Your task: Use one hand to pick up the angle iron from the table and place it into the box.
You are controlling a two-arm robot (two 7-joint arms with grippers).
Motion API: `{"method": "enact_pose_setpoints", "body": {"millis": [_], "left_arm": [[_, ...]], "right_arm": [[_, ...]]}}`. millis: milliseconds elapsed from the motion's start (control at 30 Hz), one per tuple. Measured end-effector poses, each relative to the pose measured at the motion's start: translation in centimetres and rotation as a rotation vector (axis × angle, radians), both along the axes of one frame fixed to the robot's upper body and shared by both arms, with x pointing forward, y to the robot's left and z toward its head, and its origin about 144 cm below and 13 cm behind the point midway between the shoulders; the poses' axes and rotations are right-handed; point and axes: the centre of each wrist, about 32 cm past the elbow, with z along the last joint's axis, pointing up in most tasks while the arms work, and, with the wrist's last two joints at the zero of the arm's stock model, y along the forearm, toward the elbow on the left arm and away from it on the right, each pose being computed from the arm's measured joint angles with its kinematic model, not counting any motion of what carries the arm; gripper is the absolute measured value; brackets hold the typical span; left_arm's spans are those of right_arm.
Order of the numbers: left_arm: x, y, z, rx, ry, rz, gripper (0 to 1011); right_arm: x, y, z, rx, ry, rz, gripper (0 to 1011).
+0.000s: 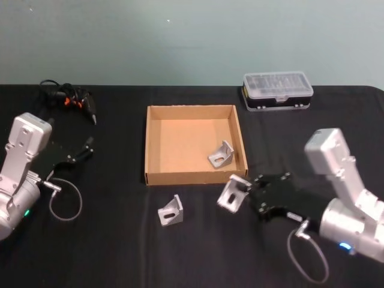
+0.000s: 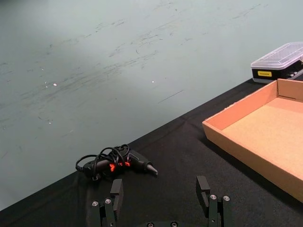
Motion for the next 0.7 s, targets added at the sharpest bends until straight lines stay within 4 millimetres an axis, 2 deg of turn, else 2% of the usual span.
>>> {"method": "enact_pose_setpoints", "body": {"millis": [133, 300, 467, 700], "left_arm": [[0.0, 0.0, 0.0, 0.000, 0.000, 0.000, 1011], [0.0, 0.0, 0.0, 0.000, 0.000, 0.000, 1011], [0.0, 0.0, 0.0, 0.000, 0.000, 0.000, 1011], [0.0, 0.0, 0.0, 0.000, 0.000, 0.000, 1011]], "right_arm": [[-0.1, -1.5, 0.3, 0.010, -0.025, -0.066, 80], [-0.2, -2.3, 0.4, 0.018, -0.037, -0.102, 80], [-0.3, -2.3, 0.4, 0.026, -0.041, -0.119, 81], [0.4, -1.4, 0.5, 0.068, -0.045, -0.160, 80]]}}
